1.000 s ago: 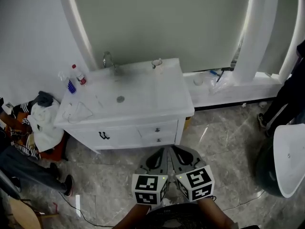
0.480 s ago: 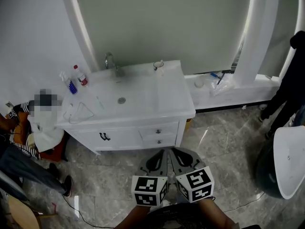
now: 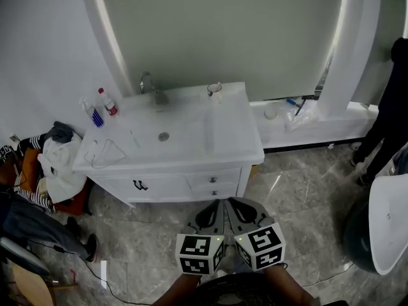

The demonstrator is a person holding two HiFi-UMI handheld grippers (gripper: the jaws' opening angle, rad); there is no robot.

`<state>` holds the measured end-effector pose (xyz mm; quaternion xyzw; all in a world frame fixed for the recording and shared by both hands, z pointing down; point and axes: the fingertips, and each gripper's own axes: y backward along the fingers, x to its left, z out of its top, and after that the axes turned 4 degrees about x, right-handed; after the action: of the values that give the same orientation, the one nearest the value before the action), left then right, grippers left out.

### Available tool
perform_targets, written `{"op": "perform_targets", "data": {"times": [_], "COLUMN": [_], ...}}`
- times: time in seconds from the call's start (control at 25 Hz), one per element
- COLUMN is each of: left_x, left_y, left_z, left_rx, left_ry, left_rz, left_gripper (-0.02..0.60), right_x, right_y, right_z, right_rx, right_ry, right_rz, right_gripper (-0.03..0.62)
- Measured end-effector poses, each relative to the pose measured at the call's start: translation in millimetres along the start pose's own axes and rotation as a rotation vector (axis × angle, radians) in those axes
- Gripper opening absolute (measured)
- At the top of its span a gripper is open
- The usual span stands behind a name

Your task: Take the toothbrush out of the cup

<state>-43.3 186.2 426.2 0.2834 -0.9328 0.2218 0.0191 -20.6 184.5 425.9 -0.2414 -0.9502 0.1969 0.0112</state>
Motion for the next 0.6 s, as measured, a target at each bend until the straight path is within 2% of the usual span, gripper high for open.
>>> {"op": "perform_targets", "data": {"times": [0.6], "left_x": [9.4], "left_y": [-79.2], "left_z": [27.5], "left_rx": [0.034], "left_ry": [-0.002], "left_rz": [0.032], "left_gripper": [0.009], "right_x": [-70.2], "right_y": [-47.0], "right_z": [19.8], "right_rx": [0.001], "right_ry": [-0.034], "right_rz": [0.034], "right_gripper": [0.011]}}
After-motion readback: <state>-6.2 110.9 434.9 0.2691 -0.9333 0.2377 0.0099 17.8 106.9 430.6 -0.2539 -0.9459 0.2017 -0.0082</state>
